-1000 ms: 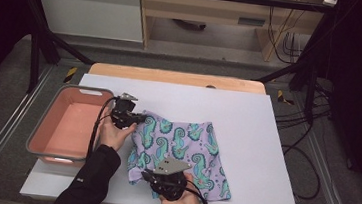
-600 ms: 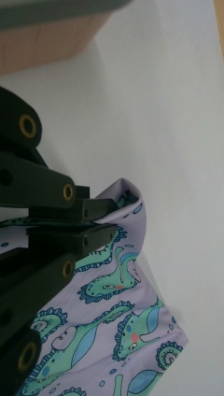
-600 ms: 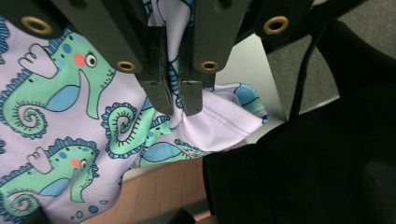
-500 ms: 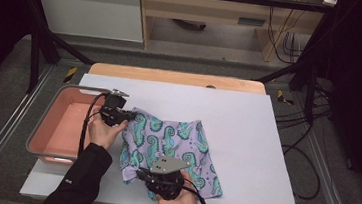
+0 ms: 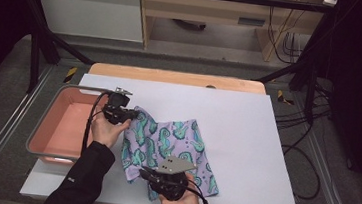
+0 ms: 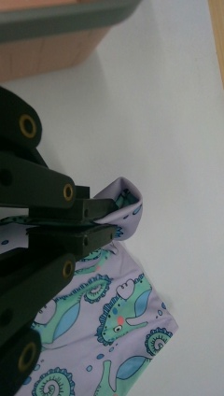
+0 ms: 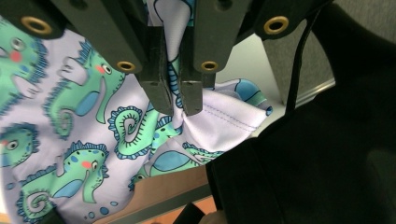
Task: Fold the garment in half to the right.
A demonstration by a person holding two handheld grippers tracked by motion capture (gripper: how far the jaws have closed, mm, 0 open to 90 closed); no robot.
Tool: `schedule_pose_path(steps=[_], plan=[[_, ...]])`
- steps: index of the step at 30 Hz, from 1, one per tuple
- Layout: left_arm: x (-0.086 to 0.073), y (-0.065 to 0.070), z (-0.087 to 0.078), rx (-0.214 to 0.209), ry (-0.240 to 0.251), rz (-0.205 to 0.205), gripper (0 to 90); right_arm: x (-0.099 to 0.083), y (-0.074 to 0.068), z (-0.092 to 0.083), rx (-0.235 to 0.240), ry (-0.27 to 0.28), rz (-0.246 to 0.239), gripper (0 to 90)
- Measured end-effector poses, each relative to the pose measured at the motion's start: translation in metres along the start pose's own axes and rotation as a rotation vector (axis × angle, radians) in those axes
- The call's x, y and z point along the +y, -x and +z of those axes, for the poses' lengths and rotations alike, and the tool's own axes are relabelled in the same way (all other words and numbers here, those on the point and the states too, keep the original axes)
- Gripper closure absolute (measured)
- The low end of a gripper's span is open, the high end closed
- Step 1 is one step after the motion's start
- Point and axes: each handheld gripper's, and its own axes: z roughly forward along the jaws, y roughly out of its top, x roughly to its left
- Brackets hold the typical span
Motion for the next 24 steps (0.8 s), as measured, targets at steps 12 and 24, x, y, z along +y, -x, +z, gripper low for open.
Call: schedule_pose_path(steps=[12, 24], plan=[[0.021, 0.036, 0.024, 0.002, -0.009, 0.036, 86.7, -0.024, 0.018, -0.029, -0.101, 0.061, 0.082, 85.5], [0.026, 0.061, 0.054, -0.009, -0.029, 0.053, 86.7, -0.042, 0.028, -0.043, -0.162, 0.055, 0.107, 85.1]])
